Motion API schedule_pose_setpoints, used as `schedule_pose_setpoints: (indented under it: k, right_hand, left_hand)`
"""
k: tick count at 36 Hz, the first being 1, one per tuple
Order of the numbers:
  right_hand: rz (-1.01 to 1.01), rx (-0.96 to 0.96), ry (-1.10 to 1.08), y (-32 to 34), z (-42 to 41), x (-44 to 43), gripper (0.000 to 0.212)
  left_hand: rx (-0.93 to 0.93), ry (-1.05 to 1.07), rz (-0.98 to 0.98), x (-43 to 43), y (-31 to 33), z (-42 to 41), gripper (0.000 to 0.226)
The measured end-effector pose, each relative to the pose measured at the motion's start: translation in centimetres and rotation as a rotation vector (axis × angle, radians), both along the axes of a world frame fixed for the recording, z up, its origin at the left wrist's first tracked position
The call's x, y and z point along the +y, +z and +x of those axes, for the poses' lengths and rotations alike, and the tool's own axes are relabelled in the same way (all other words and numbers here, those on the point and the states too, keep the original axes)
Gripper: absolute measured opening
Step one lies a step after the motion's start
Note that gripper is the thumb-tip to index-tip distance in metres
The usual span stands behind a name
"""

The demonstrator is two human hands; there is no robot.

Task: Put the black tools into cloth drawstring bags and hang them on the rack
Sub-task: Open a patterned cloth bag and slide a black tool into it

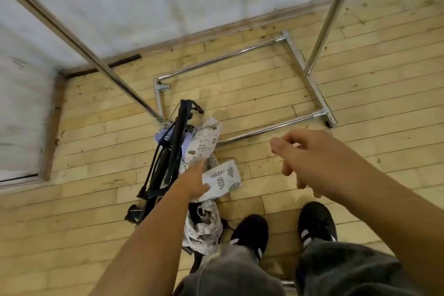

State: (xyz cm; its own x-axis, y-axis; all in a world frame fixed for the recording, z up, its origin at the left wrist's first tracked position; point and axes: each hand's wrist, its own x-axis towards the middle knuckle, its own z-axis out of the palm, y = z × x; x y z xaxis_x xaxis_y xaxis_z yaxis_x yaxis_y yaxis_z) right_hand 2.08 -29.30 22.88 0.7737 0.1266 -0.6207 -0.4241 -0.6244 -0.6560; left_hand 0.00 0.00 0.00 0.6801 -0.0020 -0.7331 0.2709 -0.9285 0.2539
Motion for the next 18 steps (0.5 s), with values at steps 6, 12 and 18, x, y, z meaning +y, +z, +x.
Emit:
schedule_pose_setpoints:
  k: [6,12,18]
  right_hand:
    - [-0.014,0.017,0.007,-0.4,0.4,-1.2,0.024]
    - [-0.049,0.009,0.079,0.4,0.3,-1.1,0.023]
    - [-0.047,-0.024,0.101,2.2,0.3,-0.5,0.028]
  left_hand:
    - [-0.137,-0.102,0.101,0.8,1.0,-1.1,0.018]
    - [-0.500,0.302,-0.002,1.3,7.4,-0.6,0.017]
    - [-0.736,0.466,-0.194,-0.2,18.1,1.1,0.026]
